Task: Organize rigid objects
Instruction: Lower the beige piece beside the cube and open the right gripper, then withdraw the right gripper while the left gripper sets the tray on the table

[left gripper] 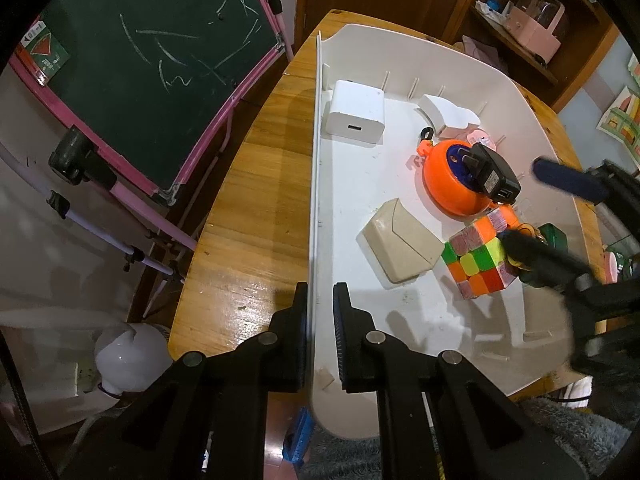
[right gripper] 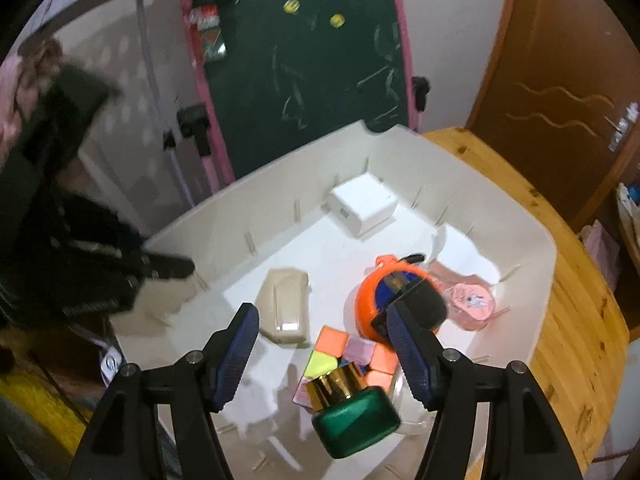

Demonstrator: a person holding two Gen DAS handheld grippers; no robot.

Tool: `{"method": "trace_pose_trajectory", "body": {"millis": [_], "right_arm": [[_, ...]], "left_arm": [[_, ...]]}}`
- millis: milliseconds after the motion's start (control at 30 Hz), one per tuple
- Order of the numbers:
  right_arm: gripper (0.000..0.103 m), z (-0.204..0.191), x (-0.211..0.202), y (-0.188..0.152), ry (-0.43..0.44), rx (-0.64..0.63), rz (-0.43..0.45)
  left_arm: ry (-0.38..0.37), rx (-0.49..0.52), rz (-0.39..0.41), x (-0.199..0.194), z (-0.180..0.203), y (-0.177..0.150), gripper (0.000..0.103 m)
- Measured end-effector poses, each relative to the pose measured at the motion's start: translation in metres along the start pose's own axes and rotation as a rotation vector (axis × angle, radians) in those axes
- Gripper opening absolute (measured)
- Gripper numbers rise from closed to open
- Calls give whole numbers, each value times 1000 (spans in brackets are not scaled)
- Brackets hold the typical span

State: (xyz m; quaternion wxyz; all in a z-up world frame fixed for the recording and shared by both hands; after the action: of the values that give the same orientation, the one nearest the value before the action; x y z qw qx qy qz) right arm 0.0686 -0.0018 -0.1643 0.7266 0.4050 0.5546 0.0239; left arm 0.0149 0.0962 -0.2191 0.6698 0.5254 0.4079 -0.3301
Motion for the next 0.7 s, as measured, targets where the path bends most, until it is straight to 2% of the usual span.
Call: {"method": "trace_pose_trajectory", "body": {"millis": [133, 233, 333, 700], "right_arm": [[68, 9, -19, 15, -45, 60, 31], [76, 16, -33, 23, -66, 105, 49], [77, 20, -45, 27, -79, 135, 64], [77, 27, -79, 14, -94, 254, 66]], "left_arm": [[7, 4, -1, 0, 0, 0, 12], [10, 5, -1, 0, 0, 0, 12], [15, 6, -1, 0, 0, 0, 12], [37, 7, 17, -7, 0, 2, 12]]}}
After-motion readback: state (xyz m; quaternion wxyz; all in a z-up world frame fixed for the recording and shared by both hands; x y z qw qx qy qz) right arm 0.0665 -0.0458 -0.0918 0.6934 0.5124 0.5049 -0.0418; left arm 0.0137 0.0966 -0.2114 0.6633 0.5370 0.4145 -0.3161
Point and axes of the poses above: each gripper's, at about its wrist camera, not at the fingertips, and x roughly the way its jaws point, z to its right, y to its top, the point moved 9 cm from there along x, roughly the way its jaws point, and after that the axes turned 5 degrees about z, right-handed, at the moved point
